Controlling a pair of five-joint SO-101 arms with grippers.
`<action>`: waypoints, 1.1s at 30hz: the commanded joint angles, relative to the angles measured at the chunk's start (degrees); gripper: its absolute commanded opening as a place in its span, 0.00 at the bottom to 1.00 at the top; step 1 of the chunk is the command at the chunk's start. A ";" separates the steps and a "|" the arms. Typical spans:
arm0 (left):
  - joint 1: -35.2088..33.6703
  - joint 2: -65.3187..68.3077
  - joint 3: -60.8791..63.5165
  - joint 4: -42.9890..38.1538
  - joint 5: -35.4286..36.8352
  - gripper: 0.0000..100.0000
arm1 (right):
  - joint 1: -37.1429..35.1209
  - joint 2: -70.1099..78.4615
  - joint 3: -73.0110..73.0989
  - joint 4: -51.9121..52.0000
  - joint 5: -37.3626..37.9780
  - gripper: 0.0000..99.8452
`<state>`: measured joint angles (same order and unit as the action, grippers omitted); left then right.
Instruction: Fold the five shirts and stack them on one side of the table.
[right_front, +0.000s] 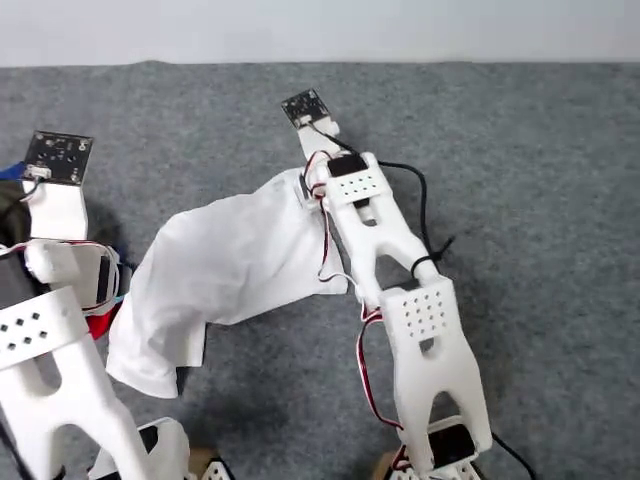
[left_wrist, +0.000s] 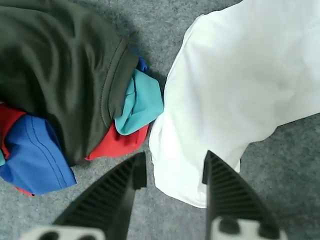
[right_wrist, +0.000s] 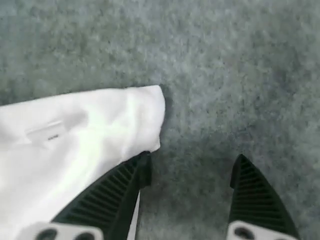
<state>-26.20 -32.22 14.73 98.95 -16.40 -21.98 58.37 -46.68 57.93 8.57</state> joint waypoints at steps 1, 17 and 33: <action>-0.18 -1.67 -2.07 1.05 0.44 0.19 | -0.92 2.15 -14.24 7.34 -0.44 0.27; 0.18 -1.67 -2.07 -0.26 0.44 0.19 | -3.56 5.14 -32.53 21.58 -4.13 0.27; 0.18 -1.32 -2.07 -0.70 0.44 0.19 | -4.35 12.70 -32.00 17.27 -1.41 0.00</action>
<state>-26.20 -32.22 14.73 98.95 -16.40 -26.20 72.62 -76.22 75.60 5.23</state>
